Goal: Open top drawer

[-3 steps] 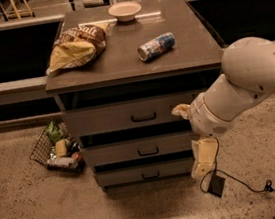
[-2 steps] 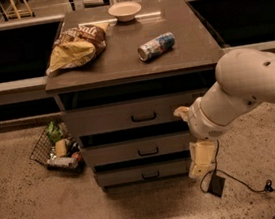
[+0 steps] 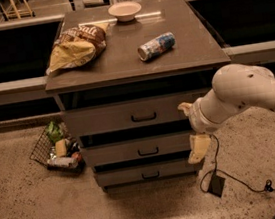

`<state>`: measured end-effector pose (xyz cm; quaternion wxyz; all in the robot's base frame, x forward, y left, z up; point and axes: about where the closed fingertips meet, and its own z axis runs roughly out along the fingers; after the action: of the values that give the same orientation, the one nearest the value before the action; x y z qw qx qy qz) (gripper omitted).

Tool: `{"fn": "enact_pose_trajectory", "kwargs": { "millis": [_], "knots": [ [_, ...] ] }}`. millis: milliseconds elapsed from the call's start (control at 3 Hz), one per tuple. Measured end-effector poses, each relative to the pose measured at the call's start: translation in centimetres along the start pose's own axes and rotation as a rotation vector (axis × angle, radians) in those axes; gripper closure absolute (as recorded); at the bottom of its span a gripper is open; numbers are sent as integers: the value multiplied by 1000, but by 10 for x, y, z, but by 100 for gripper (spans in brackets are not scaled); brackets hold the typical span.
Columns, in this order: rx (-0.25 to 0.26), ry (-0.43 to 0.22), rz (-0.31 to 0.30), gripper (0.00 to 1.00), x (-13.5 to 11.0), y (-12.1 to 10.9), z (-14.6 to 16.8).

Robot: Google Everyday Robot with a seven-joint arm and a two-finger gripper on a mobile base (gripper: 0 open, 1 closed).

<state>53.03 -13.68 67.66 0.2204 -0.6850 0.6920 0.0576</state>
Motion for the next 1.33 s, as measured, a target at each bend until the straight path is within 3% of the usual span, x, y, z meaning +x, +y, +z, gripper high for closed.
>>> {"fn": "enact_pose_trajectory", "kwargs": {
  "millis": [333, 667, 1333],
  "knots": [
    [44, -14, -56, 0, 9, -35, 20],
    [47, -11, -61, 0, 9, -36, 20],
    [122, 52, -241, 0, -5, -63, 14]
  ]
}}
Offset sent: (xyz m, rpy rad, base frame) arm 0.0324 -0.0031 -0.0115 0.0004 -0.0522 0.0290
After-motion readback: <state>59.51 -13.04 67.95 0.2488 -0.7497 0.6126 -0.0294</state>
